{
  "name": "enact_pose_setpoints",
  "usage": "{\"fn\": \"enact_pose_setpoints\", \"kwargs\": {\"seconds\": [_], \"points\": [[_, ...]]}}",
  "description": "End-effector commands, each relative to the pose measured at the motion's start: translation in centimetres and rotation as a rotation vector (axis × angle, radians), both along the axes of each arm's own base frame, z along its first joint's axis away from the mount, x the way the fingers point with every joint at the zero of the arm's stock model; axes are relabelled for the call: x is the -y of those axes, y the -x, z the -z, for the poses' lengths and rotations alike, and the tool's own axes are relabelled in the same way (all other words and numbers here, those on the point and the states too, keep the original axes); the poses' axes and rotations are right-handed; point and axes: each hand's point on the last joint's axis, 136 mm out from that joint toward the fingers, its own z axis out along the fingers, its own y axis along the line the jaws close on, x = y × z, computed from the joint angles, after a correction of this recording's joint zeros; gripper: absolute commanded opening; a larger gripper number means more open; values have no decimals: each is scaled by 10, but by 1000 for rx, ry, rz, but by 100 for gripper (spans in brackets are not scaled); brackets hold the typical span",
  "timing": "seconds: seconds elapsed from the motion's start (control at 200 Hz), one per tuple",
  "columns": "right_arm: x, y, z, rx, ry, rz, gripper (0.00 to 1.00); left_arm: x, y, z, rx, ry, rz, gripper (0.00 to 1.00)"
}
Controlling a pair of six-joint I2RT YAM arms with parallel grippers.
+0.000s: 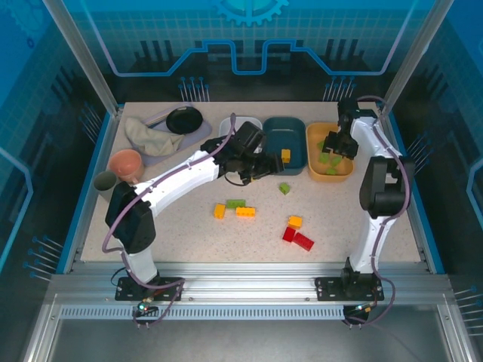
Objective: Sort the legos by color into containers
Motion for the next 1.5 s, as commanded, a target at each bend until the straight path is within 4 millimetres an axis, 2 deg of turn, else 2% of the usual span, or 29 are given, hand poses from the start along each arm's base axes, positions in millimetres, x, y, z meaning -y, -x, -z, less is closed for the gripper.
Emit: {"fn": "enact_pose_setpoints", "kwargs": {"seconds": [0.0, 0.045, 0.135, 0.22, 0.3, 0.425, 0.535, 0.61, 0.745, 0.84, 1.005, 1.155, 1.285, 1.496], "points": [[-21, 6, -79, 168, -13, -67, 60, -1, 8, 13, -69, -51, 1, 75], [-32, 15, -96, 208, -17, -100, 60, -1, 12, 21, -108, -65, -9, 75], [-64, 41, -111, 254, -28, -191, 61, 9, 24, 39, -189, -85, 6, 74], [-89, 80, -109, 253, -46, -245, 64, 22, 36, 52, -220, -126, 59, 73], [-102, 123, -101, 232, -82, -252, 65, 32, 44, 61, -222, -172, 110, 74], [-110, 189, -95, 210, -167, -229, 70, 42, 57, 76, -211, -245, 179, 75], [-108, 233, -112, 257, -239, -223, 71, 54, 75, 88, -209, -281, 256, 75], [-106, 251, -133, 335, -281, -229, 74, 65, 91, 92, -187, -310, 330, 75], [-95, 260, -174, 479, -271, -236, 78, 71, 120, 101, -239, -355, 362, 76], [-94, 255, -187, 522, -257, -252, 78, 69, 134, 110, -319, -362, 308, 77], [-102, 252, -186, 523, -291, -271, 77, 59, 138, 125, -355, -464, 284, 74], [-105, 256, -175, 501, -310, -276, 77, 66, 140, 143, -332, -470, 319, 65], [-104, 258, -174, 499, -311, -278, 77, 74, 142, 149, -295, -494, 381, 66], [-107, 254, -176, 498, -317, -278, 76, 71, 134, 158, -269, -544, 397, 66]]}}
